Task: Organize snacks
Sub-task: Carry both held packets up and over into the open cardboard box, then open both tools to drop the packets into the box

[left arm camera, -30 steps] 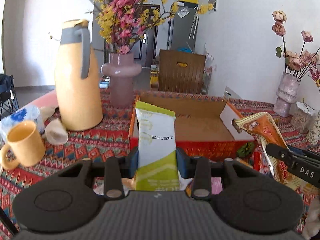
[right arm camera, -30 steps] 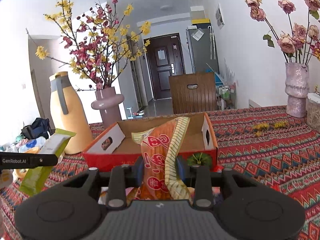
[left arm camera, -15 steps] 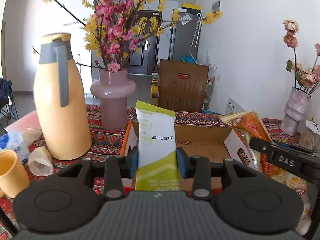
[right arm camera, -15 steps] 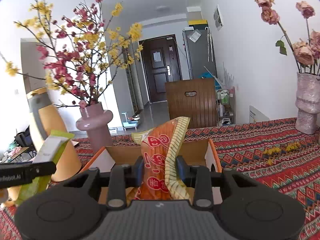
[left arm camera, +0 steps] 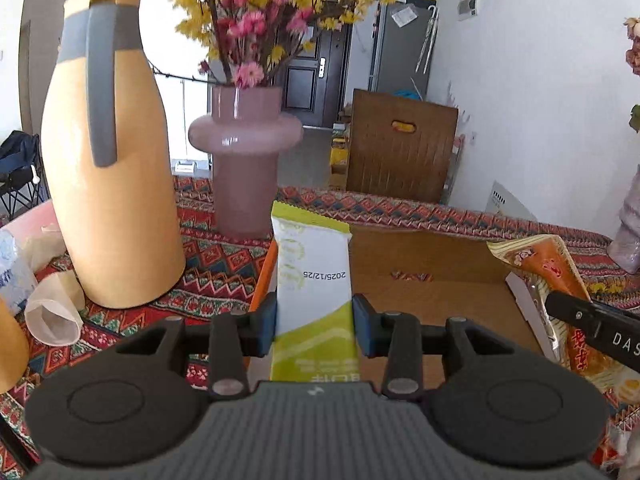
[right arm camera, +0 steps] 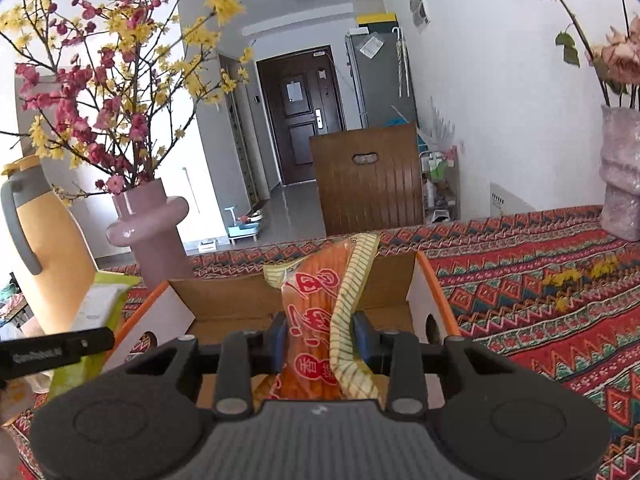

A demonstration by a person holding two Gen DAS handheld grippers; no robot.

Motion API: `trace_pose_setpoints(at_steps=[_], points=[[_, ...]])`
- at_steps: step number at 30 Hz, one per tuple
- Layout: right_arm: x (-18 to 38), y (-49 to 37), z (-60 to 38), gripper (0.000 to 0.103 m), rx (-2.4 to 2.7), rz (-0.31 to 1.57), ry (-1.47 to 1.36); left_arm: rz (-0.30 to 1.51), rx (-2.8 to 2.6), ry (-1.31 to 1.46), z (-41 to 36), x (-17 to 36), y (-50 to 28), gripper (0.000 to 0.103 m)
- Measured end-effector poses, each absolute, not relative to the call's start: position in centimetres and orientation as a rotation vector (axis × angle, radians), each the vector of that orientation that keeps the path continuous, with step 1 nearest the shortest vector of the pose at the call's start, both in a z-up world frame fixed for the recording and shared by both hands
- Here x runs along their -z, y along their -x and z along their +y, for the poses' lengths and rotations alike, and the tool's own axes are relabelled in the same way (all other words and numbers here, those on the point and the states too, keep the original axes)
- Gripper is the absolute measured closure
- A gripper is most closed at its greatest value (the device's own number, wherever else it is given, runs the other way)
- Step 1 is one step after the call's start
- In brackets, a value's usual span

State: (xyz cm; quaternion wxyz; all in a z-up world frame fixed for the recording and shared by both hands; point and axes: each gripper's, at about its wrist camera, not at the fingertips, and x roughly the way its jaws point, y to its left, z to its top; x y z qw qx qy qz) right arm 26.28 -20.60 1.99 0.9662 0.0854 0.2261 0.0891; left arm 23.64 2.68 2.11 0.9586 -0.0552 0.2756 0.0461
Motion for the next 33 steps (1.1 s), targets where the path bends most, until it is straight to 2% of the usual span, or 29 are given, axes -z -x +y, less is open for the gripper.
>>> trace_pose_setpoints(at_steps=[5,7,8,9,10,12,13,15,16,26,33], points=[[-0.8,-27.0,-20.0,0.07,-0.194,0.493,-0.16,0.579,-0.088,0.114,2.8,-1.2,-24.0,0.063],[-0.6,-27.1,-19.8,0.069,-0.199,0.506,-0.156,0.571,-0.09,0.124,2.9,-1.2,-23.7,0.057],[-0.6,-27.0,-19.8,0.064,-0.201,0.507,-0.156,0.563,-0.087,0.127,3.0,-1.2,-23.5,0.048],[-0.6,-27.0,-19.8,0.054,-0.2,0.502,-0.158,0.55,-0.087,0.131,3.0,-1.4,-23.3,0.035],[-0.7,-26.8,-19.7,0.051,-0.199,0.497,-0.159,0.531,-0.089,0.134,3.1,-1.6,-23.0,0.027],[-1.0,-26.5,-19.9,0.045,-0.198,0.482,-0.164,0.493,-0.11,0.136,3.0,-2.1,-22.3,0.0],[-1.1,-26.4,-20.1,0.039,-0.201,0.477,-0.173,0.47,-0.116,0.139,3.0,-2.3,-21.9,0.0],[-1.3,-26.0,-20.6,0.004,-0.202,0.465,-0.192,0.447,-0.12,0.139,2.9,-2.6,-21.4,0.0],[-1.5,-25.8,-20.7,0.0,-0.198,0.453,-0.199,0.442,-0.119,0.141,2.9,-2.7,-21.2,0.0],[-2.2,-25.1,-21.1,0.0,-0.201,0.43,-0.206,0.399,-0.138,0.146,2.5,-4.1,-20.1,0.0],[-5.6,-21.2,-21.6,0.0,-0.205,0.311,-0.187,0.366,-0.125,0.129,1.9,-6.5,-17.1,0.0]])
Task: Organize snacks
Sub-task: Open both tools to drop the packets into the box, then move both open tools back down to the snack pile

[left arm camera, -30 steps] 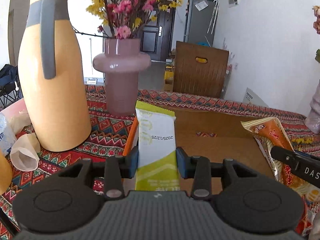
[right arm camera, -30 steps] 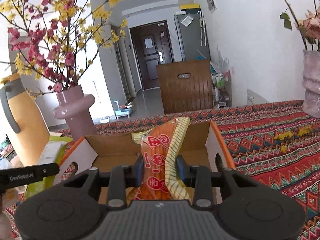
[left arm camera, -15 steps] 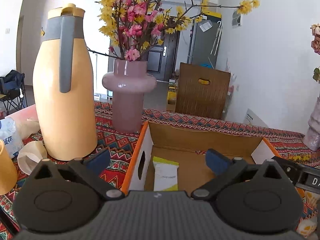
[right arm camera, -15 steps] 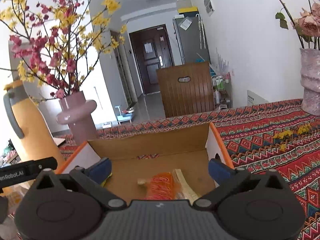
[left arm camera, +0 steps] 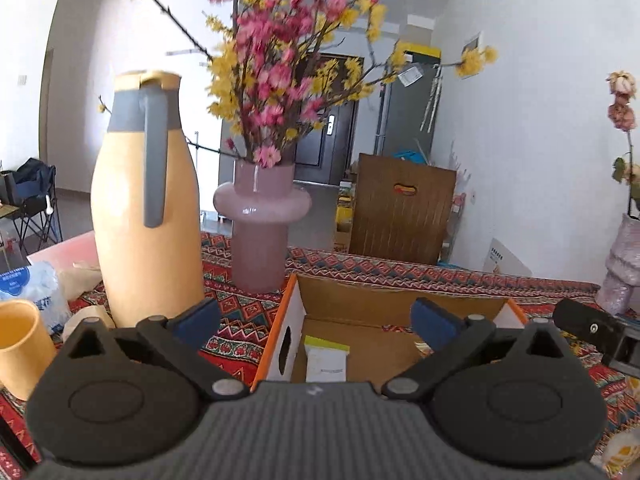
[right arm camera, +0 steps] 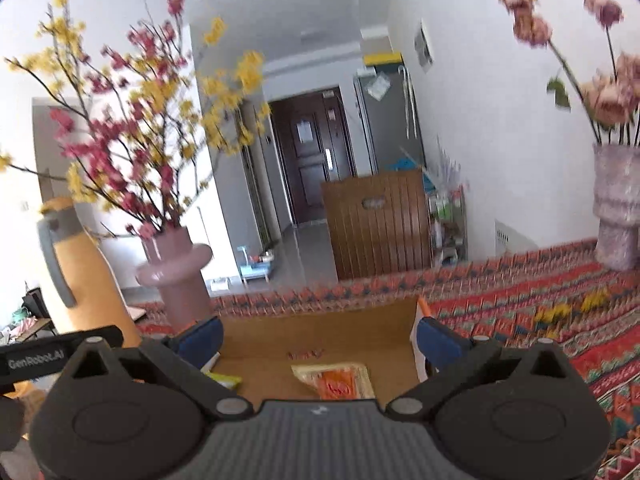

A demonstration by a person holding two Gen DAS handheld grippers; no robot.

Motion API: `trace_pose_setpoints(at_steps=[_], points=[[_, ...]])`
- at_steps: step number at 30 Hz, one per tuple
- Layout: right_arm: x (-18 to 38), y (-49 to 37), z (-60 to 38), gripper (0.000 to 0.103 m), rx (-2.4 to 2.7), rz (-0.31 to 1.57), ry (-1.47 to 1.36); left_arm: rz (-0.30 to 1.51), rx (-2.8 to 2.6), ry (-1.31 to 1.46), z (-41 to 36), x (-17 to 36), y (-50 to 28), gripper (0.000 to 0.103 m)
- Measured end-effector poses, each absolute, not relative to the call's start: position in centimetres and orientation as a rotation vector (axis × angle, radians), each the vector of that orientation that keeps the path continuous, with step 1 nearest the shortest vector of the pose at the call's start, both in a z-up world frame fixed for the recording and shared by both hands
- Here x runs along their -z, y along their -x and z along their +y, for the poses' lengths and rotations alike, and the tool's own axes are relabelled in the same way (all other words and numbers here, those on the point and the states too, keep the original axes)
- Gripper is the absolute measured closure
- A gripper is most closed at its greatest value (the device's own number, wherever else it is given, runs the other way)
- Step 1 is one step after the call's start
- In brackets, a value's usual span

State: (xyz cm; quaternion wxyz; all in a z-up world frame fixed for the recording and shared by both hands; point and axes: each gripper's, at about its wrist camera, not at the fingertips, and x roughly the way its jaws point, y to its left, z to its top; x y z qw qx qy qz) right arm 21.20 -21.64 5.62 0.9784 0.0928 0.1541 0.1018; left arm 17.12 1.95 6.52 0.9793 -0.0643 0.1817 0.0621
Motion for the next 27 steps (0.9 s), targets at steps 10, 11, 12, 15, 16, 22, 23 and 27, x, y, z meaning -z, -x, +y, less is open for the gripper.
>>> trace_pose_setpoints(at_steps=[10,11,12,15,16,22,23,27], points=[[-6.7,-14.4,-23.0,0.0,-0.214,0.266,-0.121,0.372,-0.096,0.093,2.2,-6.4,-10.9,0.0],[-6.5,-13.8,-23.3,0.0,-0.212,0.268,-0.112,0.372,-0.099,0.088,2.3,-6.2,-10.2,0.0],[-6.3,-13.2,-23.4,0.0,-0.21,0.271,-0.107,0.371,-0.107,0.078,2.4,-6.0,-9.6,0.0],[-5.6,-11.4,-24.2,0.0,-0.201,0.287,-0.096,0.379,-0.121,0.049,2.8,-4.8,-8.1,0.0],[-5.2,-11.0,-24.4,0.0,-0.197,0.295,-0.092,0.385,-0.127,0.045,3.0,-4.4,-7.7,0.0],[-1.6,-8.9,-26.3,0.0,-0.17,0.373,-0.083,0.428,-0.148,0.005,4.1,-0.9,-5.8,0.0],[-0.9,-8.7,-26.6,0.0,-0.168,0.383,-0.087,0.435,-0.146,-0.002,4.2,-0.3,-5.7,0.0],[1.7,-8.2,-27.5,0.0,-0.152,0.415,-0.117,0.444,-0.139,-0.005,4.5,1.6,-5.6,0.0]])
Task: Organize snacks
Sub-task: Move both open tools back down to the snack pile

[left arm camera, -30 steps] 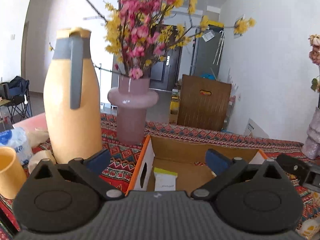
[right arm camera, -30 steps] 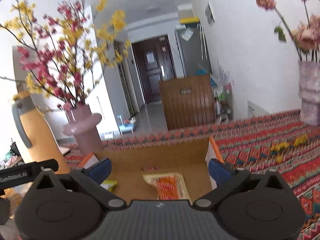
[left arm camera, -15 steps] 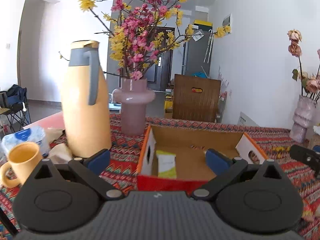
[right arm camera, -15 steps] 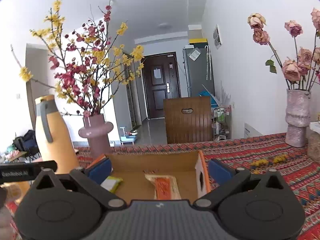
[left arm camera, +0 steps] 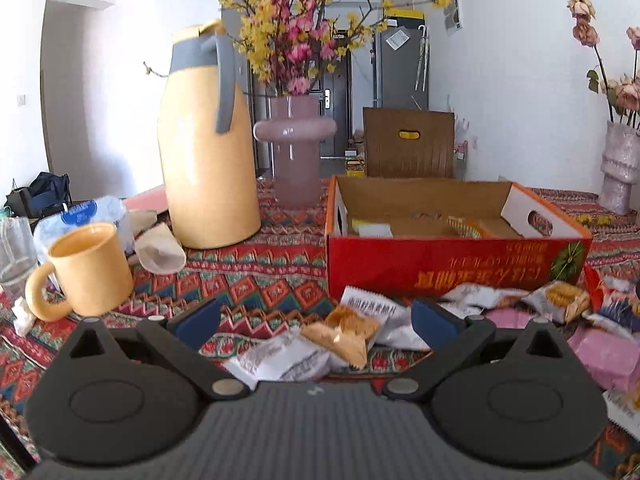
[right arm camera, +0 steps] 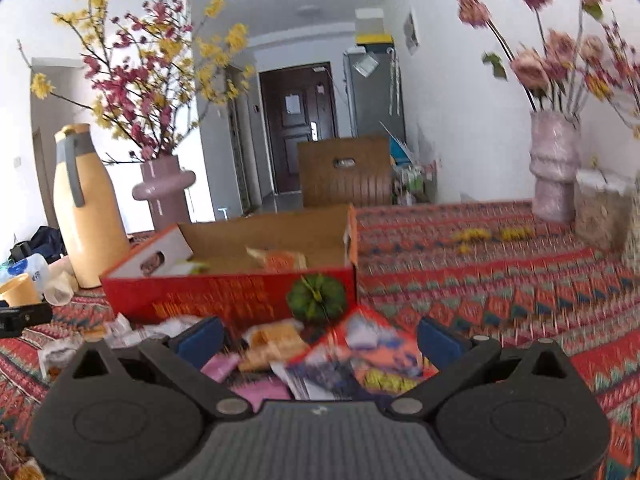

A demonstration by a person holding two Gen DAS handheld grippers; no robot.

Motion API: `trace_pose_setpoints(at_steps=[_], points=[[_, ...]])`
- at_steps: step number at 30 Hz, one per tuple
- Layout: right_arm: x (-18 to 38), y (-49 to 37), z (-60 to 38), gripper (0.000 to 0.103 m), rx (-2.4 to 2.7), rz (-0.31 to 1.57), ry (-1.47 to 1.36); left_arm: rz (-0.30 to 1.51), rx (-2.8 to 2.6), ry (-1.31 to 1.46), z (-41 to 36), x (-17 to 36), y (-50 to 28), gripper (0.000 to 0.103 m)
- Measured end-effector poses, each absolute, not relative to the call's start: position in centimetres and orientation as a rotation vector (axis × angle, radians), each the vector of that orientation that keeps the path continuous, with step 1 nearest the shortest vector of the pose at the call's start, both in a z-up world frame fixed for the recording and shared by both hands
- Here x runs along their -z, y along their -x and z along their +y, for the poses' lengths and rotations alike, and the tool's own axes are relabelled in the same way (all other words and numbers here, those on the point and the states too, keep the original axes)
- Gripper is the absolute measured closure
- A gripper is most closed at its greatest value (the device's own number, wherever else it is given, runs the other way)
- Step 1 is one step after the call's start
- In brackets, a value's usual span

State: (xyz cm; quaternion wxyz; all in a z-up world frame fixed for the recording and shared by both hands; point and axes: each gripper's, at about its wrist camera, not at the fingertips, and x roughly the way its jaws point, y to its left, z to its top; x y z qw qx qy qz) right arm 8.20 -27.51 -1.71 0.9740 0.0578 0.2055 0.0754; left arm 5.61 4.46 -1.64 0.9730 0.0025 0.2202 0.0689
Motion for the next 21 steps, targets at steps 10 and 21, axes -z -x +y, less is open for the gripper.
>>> trace_pose_setpoints(at_steps=[10,21], points=[[4.7,-9.5,-27.9,0.0,-0.102,0.45,-0.158,0.479,-0.132,0.002,4.5,3.3,-6.4,0.0],[3.3,-8.4,-29.8,0.0,-0.036,0.403,-0.194,0.489,-0.137,0.042,5.1,3.4,-6.5,0.0]])
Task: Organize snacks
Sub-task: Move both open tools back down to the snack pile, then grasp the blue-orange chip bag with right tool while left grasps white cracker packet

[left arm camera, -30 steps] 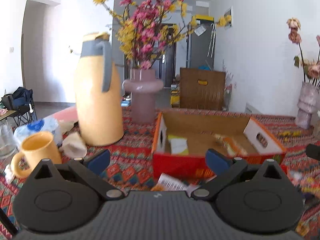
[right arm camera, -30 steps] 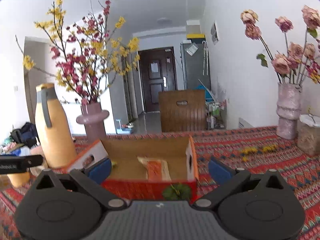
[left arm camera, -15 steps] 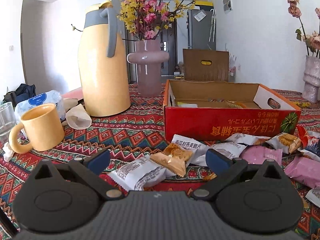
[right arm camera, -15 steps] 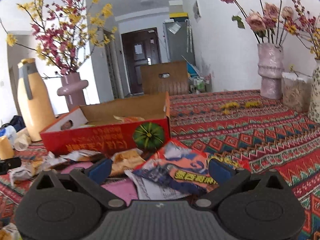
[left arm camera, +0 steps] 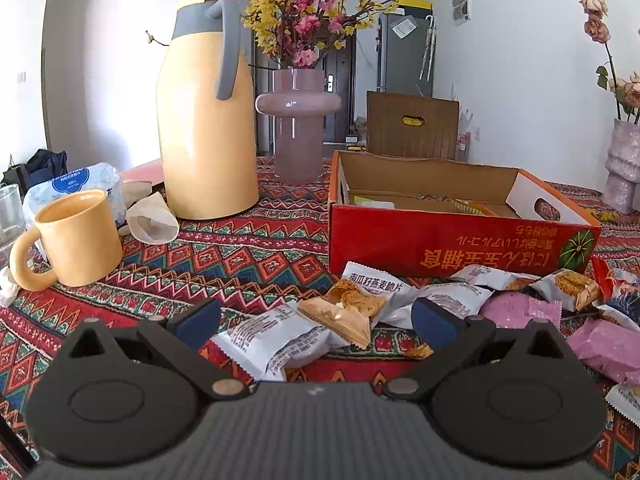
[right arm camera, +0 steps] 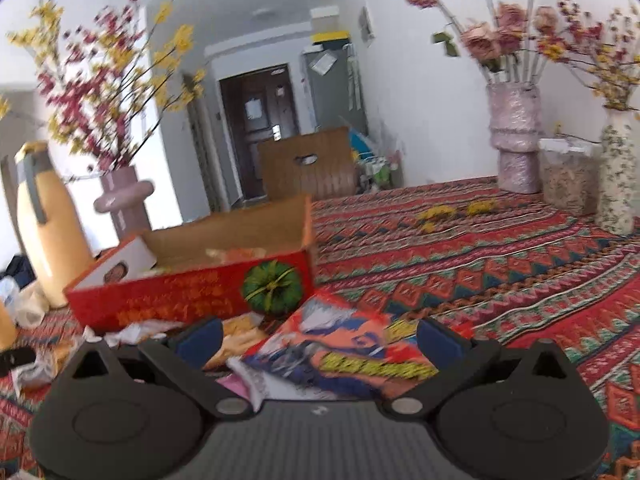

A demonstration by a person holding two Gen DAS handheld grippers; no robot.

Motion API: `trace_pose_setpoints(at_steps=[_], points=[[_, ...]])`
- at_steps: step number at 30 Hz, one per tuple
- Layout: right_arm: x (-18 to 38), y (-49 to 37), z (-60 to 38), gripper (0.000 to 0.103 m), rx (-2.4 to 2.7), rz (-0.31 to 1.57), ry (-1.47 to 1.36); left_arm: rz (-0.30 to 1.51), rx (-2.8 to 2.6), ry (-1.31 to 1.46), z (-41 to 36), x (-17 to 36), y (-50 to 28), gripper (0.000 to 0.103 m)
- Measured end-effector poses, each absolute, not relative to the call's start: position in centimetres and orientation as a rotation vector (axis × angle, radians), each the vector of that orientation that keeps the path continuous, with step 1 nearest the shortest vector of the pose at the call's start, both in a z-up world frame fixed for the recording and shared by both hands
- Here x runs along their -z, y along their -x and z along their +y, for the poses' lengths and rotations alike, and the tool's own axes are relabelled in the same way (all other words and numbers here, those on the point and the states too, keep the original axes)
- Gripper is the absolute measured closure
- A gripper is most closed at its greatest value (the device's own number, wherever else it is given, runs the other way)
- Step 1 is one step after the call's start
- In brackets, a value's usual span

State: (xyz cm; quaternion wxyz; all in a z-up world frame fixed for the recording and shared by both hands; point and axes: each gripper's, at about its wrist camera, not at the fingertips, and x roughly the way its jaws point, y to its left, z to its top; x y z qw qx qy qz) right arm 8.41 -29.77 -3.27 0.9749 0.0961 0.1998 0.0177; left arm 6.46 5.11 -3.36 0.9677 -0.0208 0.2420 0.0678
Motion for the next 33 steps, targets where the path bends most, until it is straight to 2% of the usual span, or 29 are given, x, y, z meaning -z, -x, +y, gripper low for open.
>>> trace_pose_setpoints(at_steps=[7,19,25,33], points=[[2.9,-9.8,-32.1,0.0,0.023,0.469,-0.139,0.496,-0.141,0.056,5.4,3.5,-6.5,0.0],[3.6,-14.4,-29.8,0.0,-0.131,0.615,0.133,0.502,-0.14,0.07,5.6,3.5,-6.5,0.0],[5.0,-17.2,-32.1,0.0,-0.267,0.706,0.018,0.511,-0.134,0.078,5.7,3.6,-6.6,0.0],[5.9,-17.1,-32.8,0.0,-0.305,0.691,-0.028,0.514,-0.134,0.079,5.6,3.6,-6.6,0.0]])
